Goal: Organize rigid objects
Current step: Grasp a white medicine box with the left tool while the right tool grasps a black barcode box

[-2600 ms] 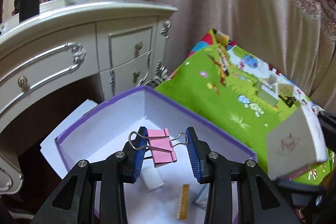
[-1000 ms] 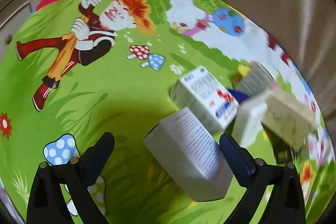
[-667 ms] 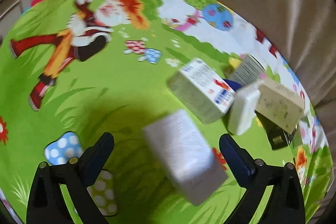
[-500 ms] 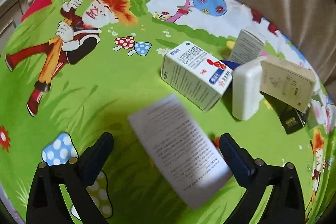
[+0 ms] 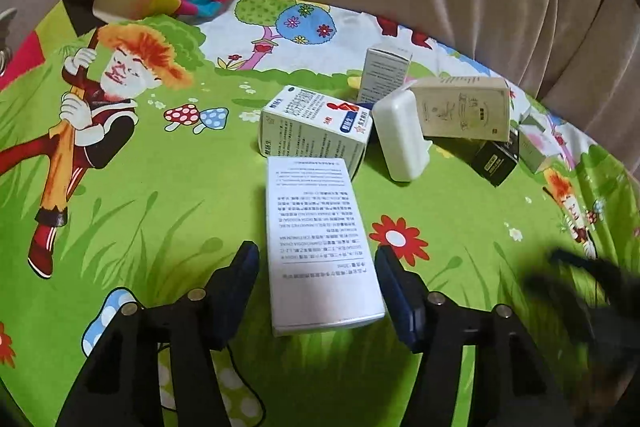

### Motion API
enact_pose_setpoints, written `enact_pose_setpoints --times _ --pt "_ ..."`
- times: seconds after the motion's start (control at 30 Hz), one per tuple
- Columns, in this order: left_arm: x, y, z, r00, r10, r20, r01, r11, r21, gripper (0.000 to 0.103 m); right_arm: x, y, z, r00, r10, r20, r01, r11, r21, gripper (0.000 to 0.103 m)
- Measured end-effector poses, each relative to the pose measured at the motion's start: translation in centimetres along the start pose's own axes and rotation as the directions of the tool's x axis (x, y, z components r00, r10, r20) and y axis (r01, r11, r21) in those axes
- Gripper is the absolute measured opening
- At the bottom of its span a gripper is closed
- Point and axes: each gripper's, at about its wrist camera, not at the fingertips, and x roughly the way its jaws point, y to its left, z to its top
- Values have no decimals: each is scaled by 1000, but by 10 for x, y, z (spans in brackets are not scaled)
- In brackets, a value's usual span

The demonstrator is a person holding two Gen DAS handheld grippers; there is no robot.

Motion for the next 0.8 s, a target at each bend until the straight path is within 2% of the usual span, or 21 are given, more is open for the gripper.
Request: enact_pose_setpoints --times 0.1,0.17,0.27,0.3,0.37,0.5,0.53,0.63,0.73,0.8 --pt "0 0 0 1000 -16 1 16 1000 -5 67 43 -5 55 998 -61 11 60 995 82 89" --pt "-1 1 -1 1000 -26 2 26 1000 -11 67 59 -12 76 995 -96 14 93 986 139 90" --pt "0 2 -3 999 -32 2 32 999 -8 70 73 -22 96 992 -129 12 124 973 194 90" --pt "0 1 -3 999 -32 1 32 999 -5 71 74 -23 97 991 -135 11 131 974 186 85" --pt "0 0 -3 999 -35 -1 35 999 -1 74 67 -24 91 984 -178 19 174 975 139 43" --pt "0 0 -2 999 -42 -1 42 999 -3 75 24 -42 39 994 -105 33 104 994 39 43" --pt "0 0 -1 999 -44 -1 44 999 -4 75 4 -49 15 997 -64 38 64 998 14 43" --pt "1 -2 -1 999 -33 -5 33 999 9 78 -34 -65 -29 998 -33 47 33 999 -10 43" --pt "4 -8 -1 1000 -18 -19 18 999 39 87 -47 -75 -44 998 -35 45 36 999 -21 45" --pt "8 -15 0 999 2 -39 1 997 79 91 -42 -77 -38 999 -29 41 30 999 -26 57"
